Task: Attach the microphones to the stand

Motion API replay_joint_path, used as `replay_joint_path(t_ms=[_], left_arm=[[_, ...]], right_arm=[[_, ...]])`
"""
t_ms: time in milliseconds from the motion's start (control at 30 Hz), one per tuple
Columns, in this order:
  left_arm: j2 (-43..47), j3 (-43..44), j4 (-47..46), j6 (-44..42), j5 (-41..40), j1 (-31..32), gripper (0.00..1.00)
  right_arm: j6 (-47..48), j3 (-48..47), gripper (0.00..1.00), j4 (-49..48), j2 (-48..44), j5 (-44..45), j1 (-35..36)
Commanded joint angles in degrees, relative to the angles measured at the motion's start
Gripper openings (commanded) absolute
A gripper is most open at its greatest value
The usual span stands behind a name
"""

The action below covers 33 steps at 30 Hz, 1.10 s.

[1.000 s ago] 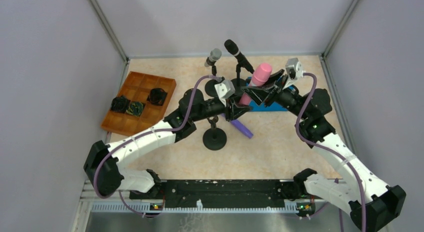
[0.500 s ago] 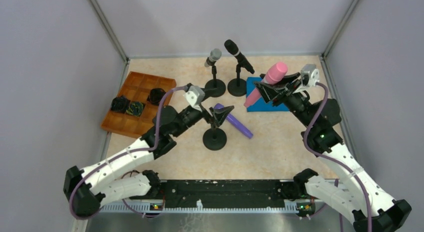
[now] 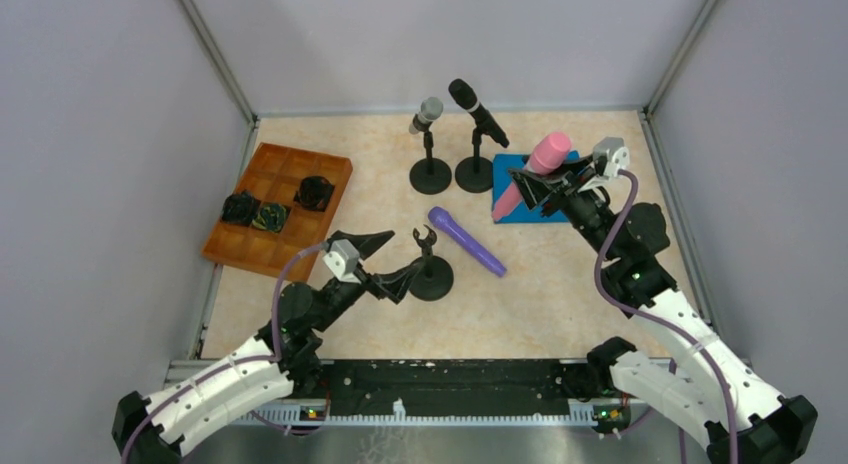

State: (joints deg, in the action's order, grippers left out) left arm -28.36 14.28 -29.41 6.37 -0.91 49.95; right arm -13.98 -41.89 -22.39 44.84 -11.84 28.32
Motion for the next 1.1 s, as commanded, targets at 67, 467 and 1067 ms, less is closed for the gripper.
replay_joint_path(t_ms=[67, 467, 1067], left_arm=[[2.7, -4.4, -1.7, 0.5, 0.4, 0.0, 0.93], [-11.5, -12.8, -21.8, 1.3, -2.2, -0.1, 0.95], [-36.7, -6.2, -40.9, 3.7, 16.6, -10.7, 0.96]], right_arm=[[0.7, -0.3, 0.0, -4.1, -1.2, -0.2, -0.2], [1.1, 1.1, 0.0, -3.8, -2.5, -0.6, -0.2], [1.0, 3.0, 0.0, 0.5, -5.8, -2.3, -0.1]])
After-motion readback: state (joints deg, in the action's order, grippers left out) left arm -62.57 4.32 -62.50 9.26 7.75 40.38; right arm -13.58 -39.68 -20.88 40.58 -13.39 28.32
